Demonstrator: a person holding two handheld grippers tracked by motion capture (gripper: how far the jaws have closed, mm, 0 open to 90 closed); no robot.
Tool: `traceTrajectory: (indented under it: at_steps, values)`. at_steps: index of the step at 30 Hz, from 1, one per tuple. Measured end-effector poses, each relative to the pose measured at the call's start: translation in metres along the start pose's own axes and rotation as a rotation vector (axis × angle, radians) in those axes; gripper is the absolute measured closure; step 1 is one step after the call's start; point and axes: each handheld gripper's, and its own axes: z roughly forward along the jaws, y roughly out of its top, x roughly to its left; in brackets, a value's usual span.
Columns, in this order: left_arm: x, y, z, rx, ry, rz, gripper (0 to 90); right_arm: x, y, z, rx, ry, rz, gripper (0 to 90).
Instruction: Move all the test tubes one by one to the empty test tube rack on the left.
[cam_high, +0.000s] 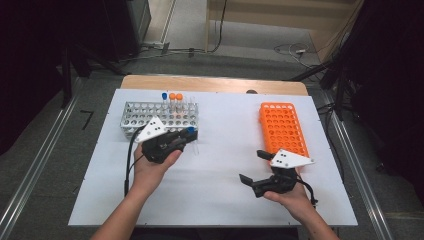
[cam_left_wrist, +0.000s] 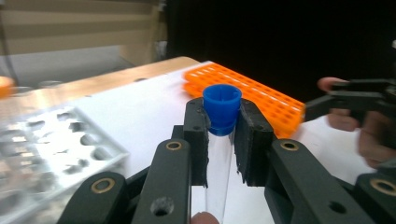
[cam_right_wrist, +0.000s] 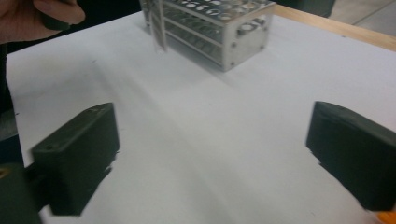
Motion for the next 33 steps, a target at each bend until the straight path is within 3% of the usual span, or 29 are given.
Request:
traceTrajectory:
  at_steps: [8, 17, 25, 33]
  values:
    - [0.038, 0.019, -0.014, -0.027, 0.112, -0.001, 76.9, -0.023, -0.022, -0.031, 0.002, -0.072, 0.056, 0.0]
    - [0.077, 0.037, -0.016, -0.055, 0.221, -0.01, 76.9, -0.036, -0.046, -0.056, -0.001, -0.134, 0.089, 0.0]
    - [0.112, 0.046, -0.008, -0.058, 0.318, -0.024, 76.9, -0.044, -0.056, -0.064, 0.003, -0.169, 0.092, 1.5]
    - [0.138, 0.037, 0.008, -0.062, 0.414, -0.049, 76.9, -0.046, -0.058, -0.064, -0.003, -0.183, 0.096, 1.5]
